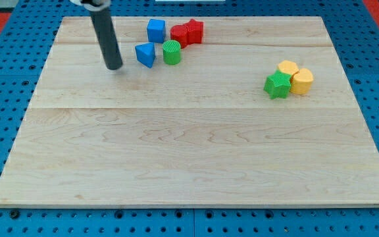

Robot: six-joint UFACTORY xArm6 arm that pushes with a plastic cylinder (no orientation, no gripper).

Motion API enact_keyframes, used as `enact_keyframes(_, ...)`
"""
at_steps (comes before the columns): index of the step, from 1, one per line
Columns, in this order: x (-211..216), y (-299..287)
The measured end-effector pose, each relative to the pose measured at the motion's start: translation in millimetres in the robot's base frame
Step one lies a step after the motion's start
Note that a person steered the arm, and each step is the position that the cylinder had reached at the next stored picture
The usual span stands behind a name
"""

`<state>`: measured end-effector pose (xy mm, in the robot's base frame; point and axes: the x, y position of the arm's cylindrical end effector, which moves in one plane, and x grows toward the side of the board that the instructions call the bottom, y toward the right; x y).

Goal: Place the green circle in between the blue triangle and red circle

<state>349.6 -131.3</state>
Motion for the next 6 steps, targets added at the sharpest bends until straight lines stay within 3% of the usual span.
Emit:
enact_keyframes(2, -40.1, 18.8)
enact_keyframes(4, 1.0, 65.5)
enact_keyframes(5, -7.9, 121.1)
enact_keyframes(6, -44.7, 125.3)
